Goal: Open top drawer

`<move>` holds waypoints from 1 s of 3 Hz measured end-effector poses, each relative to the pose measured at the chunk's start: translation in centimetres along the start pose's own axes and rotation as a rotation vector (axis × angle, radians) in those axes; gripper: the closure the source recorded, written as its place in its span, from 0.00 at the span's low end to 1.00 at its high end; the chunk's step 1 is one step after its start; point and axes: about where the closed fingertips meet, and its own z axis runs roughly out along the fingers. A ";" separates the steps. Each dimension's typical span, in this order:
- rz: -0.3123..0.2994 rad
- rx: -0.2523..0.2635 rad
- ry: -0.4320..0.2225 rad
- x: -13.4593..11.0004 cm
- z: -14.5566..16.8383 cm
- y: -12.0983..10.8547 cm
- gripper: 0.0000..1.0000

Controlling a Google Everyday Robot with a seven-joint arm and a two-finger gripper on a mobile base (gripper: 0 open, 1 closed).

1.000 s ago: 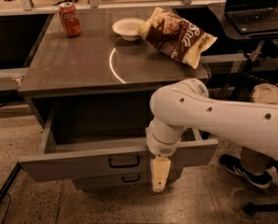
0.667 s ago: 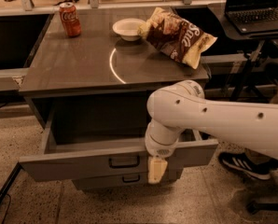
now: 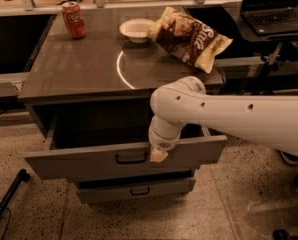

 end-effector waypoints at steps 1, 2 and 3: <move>-0.001 -0.002 0.000 -0.2 0.6 -0.7 0.95; -0.002 -0.003 0.000 -0.3 0.8 -1.1 1.00; -0.002 -0.002 0.000 -0.3 0.7 -1.1 1.00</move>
Offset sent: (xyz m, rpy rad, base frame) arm 0.5935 0.2516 -0.5386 -0.0224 0.0897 0.0820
